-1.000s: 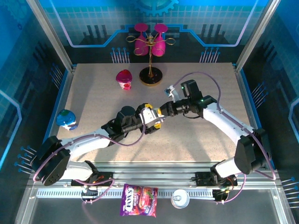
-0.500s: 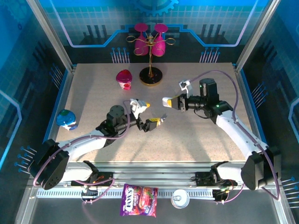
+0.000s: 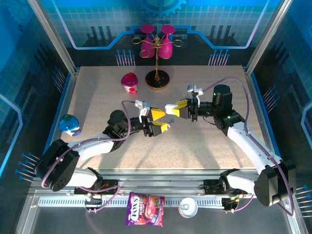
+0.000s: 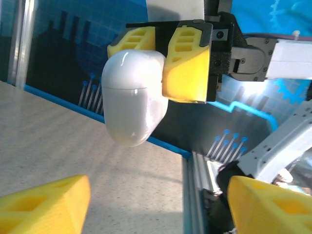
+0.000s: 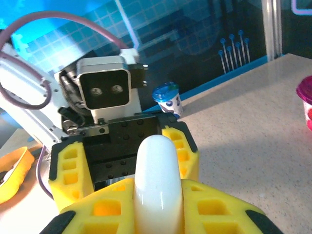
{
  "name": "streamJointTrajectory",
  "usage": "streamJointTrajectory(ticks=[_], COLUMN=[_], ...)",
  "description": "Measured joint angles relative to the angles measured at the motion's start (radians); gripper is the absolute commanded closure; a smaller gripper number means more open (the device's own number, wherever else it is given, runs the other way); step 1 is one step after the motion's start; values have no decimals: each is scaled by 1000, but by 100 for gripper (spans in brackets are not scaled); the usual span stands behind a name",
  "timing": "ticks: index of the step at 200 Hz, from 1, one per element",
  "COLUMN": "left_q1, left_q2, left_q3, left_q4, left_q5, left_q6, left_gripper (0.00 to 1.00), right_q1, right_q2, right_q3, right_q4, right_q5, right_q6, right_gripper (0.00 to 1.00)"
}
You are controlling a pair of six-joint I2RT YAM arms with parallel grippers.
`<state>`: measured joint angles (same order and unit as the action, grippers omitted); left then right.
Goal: Insert wireless bluetooth earbuds into charging case
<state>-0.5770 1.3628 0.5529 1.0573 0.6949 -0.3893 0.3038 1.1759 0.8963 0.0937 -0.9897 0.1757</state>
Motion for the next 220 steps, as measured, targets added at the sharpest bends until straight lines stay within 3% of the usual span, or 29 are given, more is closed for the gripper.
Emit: streamJointTrajectory(ticks=[30, 127, 220], left_q1=[0, 0, 0], left_q2=[29, 72, 77], left_q3=[6, 8, 8], left_q4=[82, 278, 288], left_q5=[40, 71, 70], left_q6=[-47, -58, -57], left_gripper=[45, 59, 60], right_q1=[22, 79, 84], right_q2=[-3, -4, -3], right_q3=[0, 0, 0], right_q4=[1, 16, 26], right_q5=[-25, -37, -40], right_q6=[-34, -62, -73], right_gripper=[93, 94, 95])
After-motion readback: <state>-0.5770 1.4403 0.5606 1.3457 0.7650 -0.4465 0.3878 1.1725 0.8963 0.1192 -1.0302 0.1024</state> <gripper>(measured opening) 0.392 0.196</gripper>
